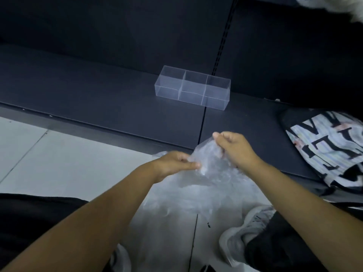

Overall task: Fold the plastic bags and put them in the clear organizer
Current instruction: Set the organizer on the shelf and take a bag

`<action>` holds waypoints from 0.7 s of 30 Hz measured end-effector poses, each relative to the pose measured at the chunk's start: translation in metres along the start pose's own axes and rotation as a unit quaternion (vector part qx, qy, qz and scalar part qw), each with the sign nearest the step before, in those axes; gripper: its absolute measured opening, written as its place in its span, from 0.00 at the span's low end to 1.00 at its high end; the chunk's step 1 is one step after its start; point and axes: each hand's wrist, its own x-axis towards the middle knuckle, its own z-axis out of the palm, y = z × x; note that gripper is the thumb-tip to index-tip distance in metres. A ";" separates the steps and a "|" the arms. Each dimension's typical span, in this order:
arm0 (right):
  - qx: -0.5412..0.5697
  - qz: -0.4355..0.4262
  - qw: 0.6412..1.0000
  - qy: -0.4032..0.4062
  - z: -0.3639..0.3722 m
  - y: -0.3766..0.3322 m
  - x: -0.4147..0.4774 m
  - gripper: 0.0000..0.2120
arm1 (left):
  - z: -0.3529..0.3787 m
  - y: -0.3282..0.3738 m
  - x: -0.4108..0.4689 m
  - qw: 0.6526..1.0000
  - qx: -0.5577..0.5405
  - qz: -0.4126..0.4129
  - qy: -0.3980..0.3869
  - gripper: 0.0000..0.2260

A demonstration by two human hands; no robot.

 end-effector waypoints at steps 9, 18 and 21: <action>0.060 -0.093 0.978 0.177 -0.026 -0.038 -0.078 0.09 | 0.006 0.017 -0.050 0.924 -0.323 0.048 0.196 0.15; -0.019 -0.131 0.981 0.142 0.034 -0.052 -0.101 0.04 | 0.029 0.030 -0.071 0.919 -0.311 0.083 0.227 0.23; 0.082 -0.089 0.978 0.170 0.021 -0.048 -0.092 0.08 | 0.023 0.025 -0.068 0.900 -0.303 0.048 0.309 0.19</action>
